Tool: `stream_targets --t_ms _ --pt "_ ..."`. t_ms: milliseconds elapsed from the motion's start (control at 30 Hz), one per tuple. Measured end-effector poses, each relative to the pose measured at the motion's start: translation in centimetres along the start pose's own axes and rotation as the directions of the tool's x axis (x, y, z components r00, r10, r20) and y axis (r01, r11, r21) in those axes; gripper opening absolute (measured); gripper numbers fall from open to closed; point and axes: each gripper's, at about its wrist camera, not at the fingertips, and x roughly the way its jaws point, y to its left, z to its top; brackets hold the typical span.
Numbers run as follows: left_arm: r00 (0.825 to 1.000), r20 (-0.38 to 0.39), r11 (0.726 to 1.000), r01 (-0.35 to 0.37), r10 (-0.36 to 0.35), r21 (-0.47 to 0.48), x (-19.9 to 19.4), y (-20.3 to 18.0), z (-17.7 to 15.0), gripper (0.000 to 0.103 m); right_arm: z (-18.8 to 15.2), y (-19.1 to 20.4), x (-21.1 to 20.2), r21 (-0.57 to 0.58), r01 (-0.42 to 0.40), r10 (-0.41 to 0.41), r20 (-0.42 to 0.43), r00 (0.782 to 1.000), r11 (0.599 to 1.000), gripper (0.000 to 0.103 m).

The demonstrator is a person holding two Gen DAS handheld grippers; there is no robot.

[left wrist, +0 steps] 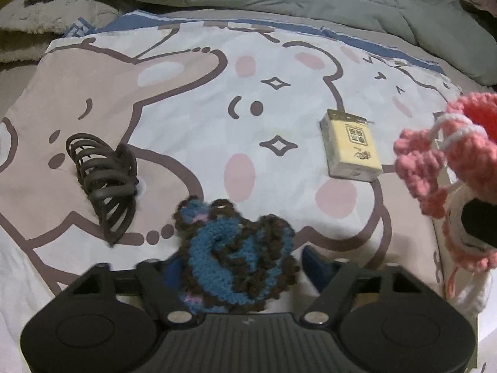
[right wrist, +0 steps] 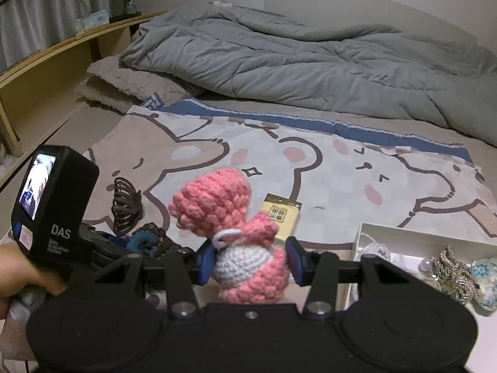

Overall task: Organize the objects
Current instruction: 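Lift the scrunchie and pink doll with both tools toward the white box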

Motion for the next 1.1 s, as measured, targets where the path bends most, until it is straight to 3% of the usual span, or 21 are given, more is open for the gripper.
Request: stream_targets --t_ms 200,367,600,1100 --pt "1.0 0.0 1.0 0.012 -0.012 -0.022 -0.2 0.8 0.2 0.055 0.0 -0.4 0.7 0.011 0.007 -0.007 -0.007 1.0 1.0 0.049" --pt "0.996 0.088 1.0 0.016 -0.016 -0.005 -3.0 0.7 0.1 0.054 0.1 -0.5 0.2 0.028 0.015 -0.016 0.007 1.0 0.999 0.049" --pt "0.975 0.223 0.999 0.018 -0.023 0.027 -7.9 -0.4 -0.7 0.055 0.2 -0.8 -1.5 0.085 0.044 -0.048 0.037 0.998 0.995 0.049" --pt "0.933 0.361 1.0 0.006 -0.013 0.022 -13.6 -0.9 -2.4 0.055 -0.3 -1.3 -4.8 0.138 0.056 -0.067 0.08 0.995 0.989 0.049"
